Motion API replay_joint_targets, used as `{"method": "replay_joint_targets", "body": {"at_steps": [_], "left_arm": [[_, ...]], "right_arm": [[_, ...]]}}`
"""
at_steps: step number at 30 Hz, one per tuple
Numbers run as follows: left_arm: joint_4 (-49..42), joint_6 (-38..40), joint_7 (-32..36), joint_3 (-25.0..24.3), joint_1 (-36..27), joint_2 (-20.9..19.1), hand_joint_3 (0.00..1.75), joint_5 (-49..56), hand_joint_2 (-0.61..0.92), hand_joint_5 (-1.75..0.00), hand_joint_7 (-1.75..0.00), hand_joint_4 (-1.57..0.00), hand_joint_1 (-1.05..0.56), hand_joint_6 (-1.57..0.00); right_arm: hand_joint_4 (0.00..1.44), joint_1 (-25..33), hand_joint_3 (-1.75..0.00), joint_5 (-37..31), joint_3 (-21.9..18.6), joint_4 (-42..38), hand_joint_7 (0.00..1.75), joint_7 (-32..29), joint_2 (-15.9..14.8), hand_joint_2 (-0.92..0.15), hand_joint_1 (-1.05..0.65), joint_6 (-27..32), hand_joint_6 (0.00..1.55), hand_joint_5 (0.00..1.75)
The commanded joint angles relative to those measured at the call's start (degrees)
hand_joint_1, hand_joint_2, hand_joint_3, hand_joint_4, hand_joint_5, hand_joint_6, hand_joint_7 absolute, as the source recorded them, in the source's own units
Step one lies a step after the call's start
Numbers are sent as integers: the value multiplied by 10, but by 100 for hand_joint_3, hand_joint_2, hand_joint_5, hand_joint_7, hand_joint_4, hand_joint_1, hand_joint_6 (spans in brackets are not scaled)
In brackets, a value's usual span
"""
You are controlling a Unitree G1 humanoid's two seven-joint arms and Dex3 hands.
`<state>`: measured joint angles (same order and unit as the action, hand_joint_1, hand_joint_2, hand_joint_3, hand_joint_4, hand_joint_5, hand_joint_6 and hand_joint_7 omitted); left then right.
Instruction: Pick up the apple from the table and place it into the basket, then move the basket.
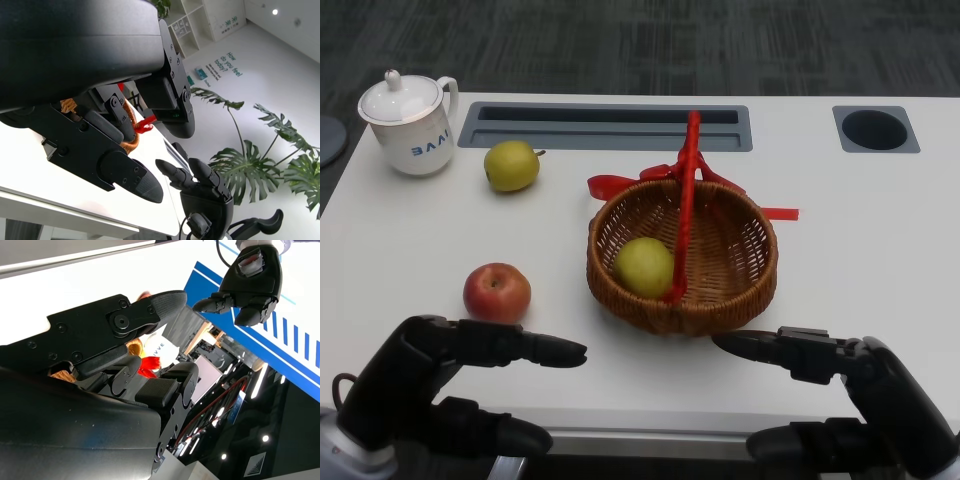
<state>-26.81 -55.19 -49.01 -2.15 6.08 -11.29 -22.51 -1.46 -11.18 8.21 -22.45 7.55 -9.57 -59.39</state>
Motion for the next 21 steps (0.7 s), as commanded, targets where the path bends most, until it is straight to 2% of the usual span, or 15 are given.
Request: {"method": "replay_joint_targets", "body": {"at_steps": [1, 17, 19, 21], "left_arm": [[11, -2, 7, 0, -3, -5, 0, 2, 74, 0, -1, -103, -37, -97], [6, -11, -1, -3, -1, -8, 0, -6, 74, 0, 0, -101, -35, -95], [5, -24, 10, -9, 2, -8, 0, 4, 74, 0, 0, -100, -37, -93], [2, -63, 42, -36, 11, -9, 0, 52, 75, 0, 0, -93, -44, -86]], "right_arm": [[77, 2, 0, 0, -9, 4, 0, -7, -10, -88, -50, -8, 71, 0], [77, -2, 0, -10, -8, -4, 0, -14, -2, -89, -50, -16, 70, 0], [77, -2, 0, -9, -7, -4, 0, -13, -2, -89, -50, -15, 70, 0], [77, -2, 0, -8, -6, -2, 0, -11, -2, -89, -50, -13, 70, 0]]}}
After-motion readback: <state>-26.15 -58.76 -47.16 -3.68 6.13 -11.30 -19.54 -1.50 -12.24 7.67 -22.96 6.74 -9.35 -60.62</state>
